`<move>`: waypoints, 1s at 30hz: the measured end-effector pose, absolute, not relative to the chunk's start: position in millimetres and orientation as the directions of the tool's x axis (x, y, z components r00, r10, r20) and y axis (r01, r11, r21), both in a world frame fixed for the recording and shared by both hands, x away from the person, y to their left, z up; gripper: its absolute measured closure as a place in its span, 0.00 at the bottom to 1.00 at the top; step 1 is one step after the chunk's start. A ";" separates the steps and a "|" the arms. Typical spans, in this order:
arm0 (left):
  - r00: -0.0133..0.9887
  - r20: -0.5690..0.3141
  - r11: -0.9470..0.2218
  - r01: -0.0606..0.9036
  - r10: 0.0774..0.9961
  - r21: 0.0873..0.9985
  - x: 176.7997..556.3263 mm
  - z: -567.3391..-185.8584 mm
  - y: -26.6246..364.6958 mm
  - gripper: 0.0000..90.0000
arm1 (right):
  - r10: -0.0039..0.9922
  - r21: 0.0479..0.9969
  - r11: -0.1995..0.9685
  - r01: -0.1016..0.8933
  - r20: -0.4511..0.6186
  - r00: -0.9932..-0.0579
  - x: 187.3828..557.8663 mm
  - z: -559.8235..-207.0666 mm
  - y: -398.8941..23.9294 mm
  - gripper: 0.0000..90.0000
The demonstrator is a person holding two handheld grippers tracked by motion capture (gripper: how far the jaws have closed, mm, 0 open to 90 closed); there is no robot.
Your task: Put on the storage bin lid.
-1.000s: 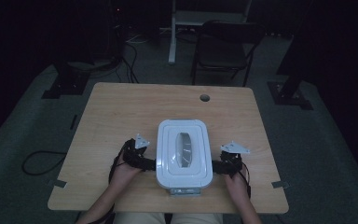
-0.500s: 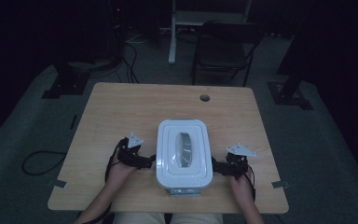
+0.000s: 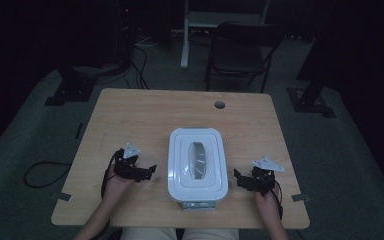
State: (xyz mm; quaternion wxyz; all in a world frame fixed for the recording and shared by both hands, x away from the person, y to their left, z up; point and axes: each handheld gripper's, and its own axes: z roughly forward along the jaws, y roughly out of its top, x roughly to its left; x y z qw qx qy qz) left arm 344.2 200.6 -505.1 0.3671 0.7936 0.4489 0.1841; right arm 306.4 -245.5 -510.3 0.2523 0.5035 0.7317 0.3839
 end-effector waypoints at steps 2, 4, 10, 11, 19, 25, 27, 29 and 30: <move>0.520 -0.043 -0.319 0.586 0.853 0.745 343.2 -505.9 206.1 0.01 | 0.935 0.815 0.196 0.546 0.013 -0.355 305.5 -511.2 -249.1 0.13; 0.510 -0.043 -0.314 0.592 0.859 0.742 341.9 -507.0 211.4 0.01 | 0.937 0.815 0.186 0.549 0.021 -0.347 304.5 -511.9 -252.7 0.14; 0.483 -0.050 -0.294 0.608 0.874 0.738 336.0 -509.1 225.2 0.01 | 0.948 0.817 0.166 0.552 0.021 -0.317 301.1 -512.1 -262.3 0.14; 0.481 -0.052 -0.292 0.610 0.875 0.737 335.2 -509.3 226.8 0.01 | 0.950 0.817 0.156 0.555 0.030 -0.311 300.0 -512.3 -266.1 0.14; 0.438 -0.068 -0.252 0.631 0.896 0.733 326.1 -512.8 245.1 0.01 | 0.962 0.816 0.128 0.563 0.037 -0.272 295.2 -513.5 -279.6 0.14; 0.407 -0.072 -0.228 0.641 0.911 0.733 318.8 -511.3 258.9 0.01 | 0.971 0.816 0.107 0.569 0.036 -0.235 289.5 -515.8 -291.3 0.14; 0.397 -0.070 -0.221 0.640 0.915 0.736 316.7 -510.8 263.3 0.01 | 0.975 0.815 0.101 0.570 0.032 -0.219 287.7 -516.5 -295.8 0.14; 0.380 -0.076 -0.205 0.645 0.922 0.736 313.8 -510.6 268.0 0.01 | 0.977 0.817 0.091 0.569 0.037 -0.209 285.9 -517.2 -299.6 0.14; 0.378 -0.077 -0.203 0.645 0.923 0.737 312.7 -510.6 269.8 0.01 | 0.981 0.817 0.076 0.571 0.042 -0.190 283.8 -518.3 -303.5 0.14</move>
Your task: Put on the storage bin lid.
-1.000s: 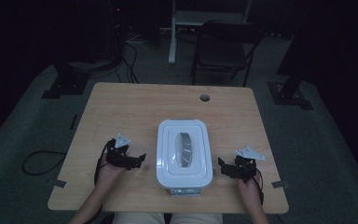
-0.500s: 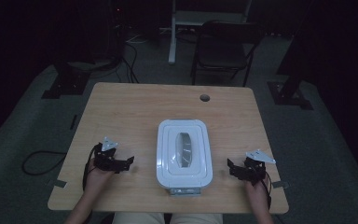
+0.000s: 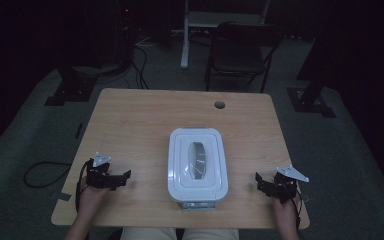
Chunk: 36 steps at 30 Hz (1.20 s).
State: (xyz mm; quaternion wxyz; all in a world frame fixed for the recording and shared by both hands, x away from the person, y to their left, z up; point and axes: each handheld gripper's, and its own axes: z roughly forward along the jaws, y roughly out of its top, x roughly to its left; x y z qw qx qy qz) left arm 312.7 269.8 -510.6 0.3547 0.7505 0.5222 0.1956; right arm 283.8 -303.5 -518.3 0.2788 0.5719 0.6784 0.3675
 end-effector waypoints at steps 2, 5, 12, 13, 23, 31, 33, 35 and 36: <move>0.369 -0.074 -0.200 0.649 0.927 0.734 310.8 -511.0 272.1 0.01 | 0.982 0.817 0.072 0.573 0.042 -0.184 283.4 -518.6 -304.6 0.14; 0.352 -0.079 -0.185 0.654 0.933 0.733 307.0 -512.0 276.4 0.01 | 0.988 0.815 0.072 0.575 0.022 -0.155 282.5 -519.6 -308.9 0.14; 0.318 -0.089 -0.155 0.664 0.944 0.732 299.2 -512.9 289.2 0.01 | 0.994 0.806 0.044 0.590 0.022 -0.105 281.8 -520.7 -316.6 0.14; 0.312 -0.088 -0.150 0.664 0.946 0.733 298.4 -513.3 290.9 0.01 | 0.994 0.801 0.049 0.596 0.016 -0.104 282.0 -521.2 -317.4 0.14; 0.169 -0.062 -0.076 0.701 0.984 0.709 292.2 -518.2 305.3 0.01 | 0.998 0.777 0.030 0.629 0.017 -0.068 285.3 -525.3 -323.7 0.14; 0.127 -0.037 -0.068 0.731 0.991 0.679 292.8 -520.9 310.4 0.01 | 0.997 0.748 0.019 0.664 0.036 -0.070 287.4 -526.7 -328.3 0.14; 0.126 -0.012 -0.085 0.732 0.992 0.676 293.0 -522.1 308.6 0.01 | 0.997 0.732 0.023 0.681 0.036 -0.072 288.8 -527.5 -328.7 0.14; 0.130 0.009 -0.102 0.730 0.992 0.676 292.7 -523.2 306.6 0.01 | 0.997 0.726 0.030 0.687 0.027 -0.072 289.5 -527.9 -328.0 0.14; 0.127 0.008 -0.098 0.727 0.992 0.680 292.5 -523.6 306.4 0.01 | 0.997 0.724 0.038 0.689 0.016 -0.072 289.8 -528.0 -326.9 0.14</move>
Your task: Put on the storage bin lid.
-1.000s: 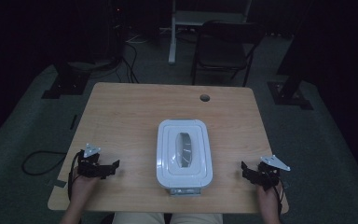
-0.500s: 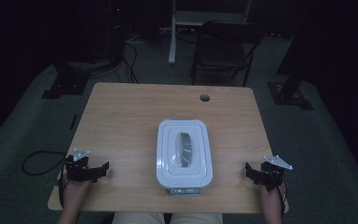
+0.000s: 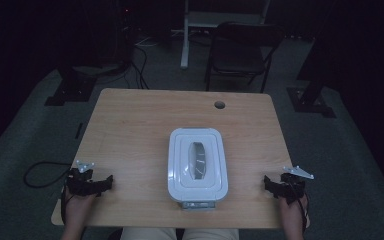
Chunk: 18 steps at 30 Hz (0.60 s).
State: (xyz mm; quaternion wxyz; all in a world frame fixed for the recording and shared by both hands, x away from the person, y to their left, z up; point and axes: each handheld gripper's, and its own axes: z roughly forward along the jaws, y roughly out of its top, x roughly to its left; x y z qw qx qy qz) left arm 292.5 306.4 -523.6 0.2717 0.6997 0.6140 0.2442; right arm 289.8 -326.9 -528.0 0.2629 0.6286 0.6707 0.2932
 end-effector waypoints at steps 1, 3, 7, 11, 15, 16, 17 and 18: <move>0.127 0.008 -0.098 0.724 0.992 0.683 292.3 -523.9 306.6 0.01 | 0.997 0.723 0.042 0.690 0.012 -0.073 289.8 -527.9 -326.2 0.14; 0.123 0.008 -0.095 0.724 0.992 0.683 292.5 -524.0 306.4 0.01 | 0.997 0.722 0.042 0.690 0.013 -0.074 289.9 -528.0 -326.2 0.14; 0.113 0.008 -0.088 0.724 0.994 0.684 293.1 -524.1 305.9 0.01 | 0.997 0.722 0.045 0.690 0.013 -0.079 290.2 -528.1 -326.1 0.14; 0.103 0.008 -0.080 0.723 0.995 0.686 293.6 -524.2 305.3 0.01 | 0.996 0.722 0.048 0.690 0.014 -0.084 291.1 -528.1 -326.2 0.14; 0.100 0.008 -0.079 0.725 0.995 0.685 293.7 -524.1 305.2 0.01 | 0.996 0.722 0.049 0.690 0.014 -0.085 291.6 -528.1 -326.2 0.14; 0.100 0.008 -0.078 0.724 0.995 0.685 293.7 -524.1 305.2 0.01 | 0.996 0.722 0.049 0.690 0.014 -0.086 291.6 -528.1 -326.2 0.14; 0.100 0.008 -0.078 0.725 0.995 0.685 293.7 -524.1 305.2 0.01 | 0.996 0.722 0.049 0.690 0.014 -0.085 291.7 -528.1 -326.2 0.14; 0.100 0.008 -0.078 0.725 0.995 0.685 293.7 -524.1 305.2 0.01 | 0.996 0.722 0.049 0.690 0.015 -0.085 291.8 -528.1 -326.2 0.14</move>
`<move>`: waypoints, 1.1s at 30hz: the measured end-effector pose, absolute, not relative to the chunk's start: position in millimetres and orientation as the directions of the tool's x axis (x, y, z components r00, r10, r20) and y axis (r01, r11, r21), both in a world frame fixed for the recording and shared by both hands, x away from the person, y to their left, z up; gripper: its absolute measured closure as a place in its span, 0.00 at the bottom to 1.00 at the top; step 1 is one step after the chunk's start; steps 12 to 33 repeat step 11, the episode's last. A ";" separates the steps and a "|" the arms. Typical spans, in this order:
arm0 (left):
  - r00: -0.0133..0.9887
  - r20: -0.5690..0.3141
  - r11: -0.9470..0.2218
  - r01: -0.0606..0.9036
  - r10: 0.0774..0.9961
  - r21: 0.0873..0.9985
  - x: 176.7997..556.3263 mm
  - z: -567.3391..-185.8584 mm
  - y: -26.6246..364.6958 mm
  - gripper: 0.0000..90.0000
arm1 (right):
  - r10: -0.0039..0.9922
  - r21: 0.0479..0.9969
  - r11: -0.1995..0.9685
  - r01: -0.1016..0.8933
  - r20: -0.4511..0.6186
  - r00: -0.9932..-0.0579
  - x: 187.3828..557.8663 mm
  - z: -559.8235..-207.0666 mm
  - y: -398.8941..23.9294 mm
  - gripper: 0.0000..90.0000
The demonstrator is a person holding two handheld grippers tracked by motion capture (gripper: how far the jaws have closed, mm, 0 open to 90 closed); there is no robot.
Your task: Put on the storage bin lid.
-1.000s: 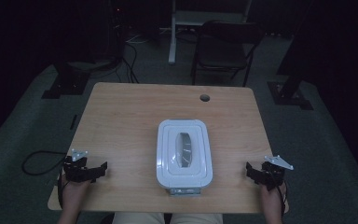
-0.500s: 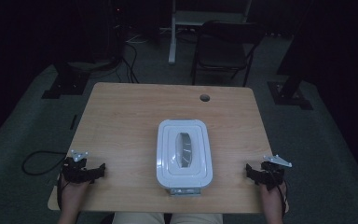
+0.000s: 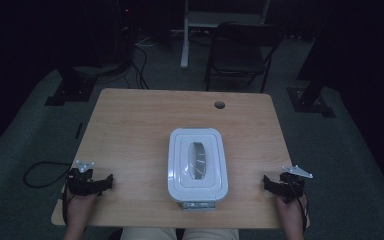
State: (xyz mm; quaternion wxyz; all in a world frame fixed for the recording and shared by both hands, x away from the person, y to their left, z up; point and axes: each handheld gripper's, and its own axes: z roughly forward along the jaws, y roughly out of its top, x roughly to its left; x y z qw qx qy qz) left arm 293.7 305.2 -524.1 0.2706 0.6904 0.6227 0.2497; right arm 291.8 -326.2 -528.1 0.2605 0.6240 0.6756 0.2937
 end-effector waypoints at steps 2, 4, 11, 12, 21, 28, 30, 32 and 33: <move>0.100 0.008 -0.078 0.725 0.995 0.685 293.7 -524.1 305.2 0.01 | 0.996 0.722 0.049 0.690 0.015 -0.085 291.8 -528.1 -326.1 0.14; 0.100 0.008 -0.078 0.725 0.995 0.685 293.7 -524.1 305.2 0.01 | 0.996 0.722 0.049 0.690 0.014 -0.086 291.8 -528.1 -326.2 0.14; 0.096 0.008 -0.075 0.725 0.995 0.684 294.1 -524.1 305.1 0.01 | 0.996 0.722 0.048 0.690 0.015 -0.085 291.9 -528.1 -326.2 0.14; 0.096 0.008 -0.075 0.725 0.995 0.684 294.1 -524.1 305.1 0.01 | 0.996 0.722 0.048 0.690 0.015 -0.085 291.9 -528.1 -326.2 0.14; 0.096 0.008 -0.075 0.725 0.995 0.684 294.1 -524.1 305.1 0.01 | 0.996 0.722 0.048 0.690 0.015 -0.085 291.9 -528.1 -326.2 0.14; 0.096 0.008 -0.075 0.725 0.995 0.684 294.1 -524.1 305.1 0.01 | 0.996 0.722 0.048 0.690 0.015 -0.085 291.9 -528.1 -326.2 0.14; 0.096 0.008 -0.075 0.725 0.995 0.684 294.1 -524.1 305.1 0.01 | 0.996 0.722 0.048 0.690 0.015 -0.085 291.9 -528.1 -326.2 0.14; 0.096 0.008 -0.075 0.725 0.995 0.684 294.1 -524.1 305.1 0.01 | 0.996 0.722 0.048 0.690 0.015 -0.085 291.9 -528.1 -326.2 0.14; 0.096 0.008 -0.075 0.725 0.995 0.684 294.1 -524.1 305.1 0.01 | 0.996 0.722 0.048 0.690 0.015 -0.085 291.9 -528.1 -326.2 0.14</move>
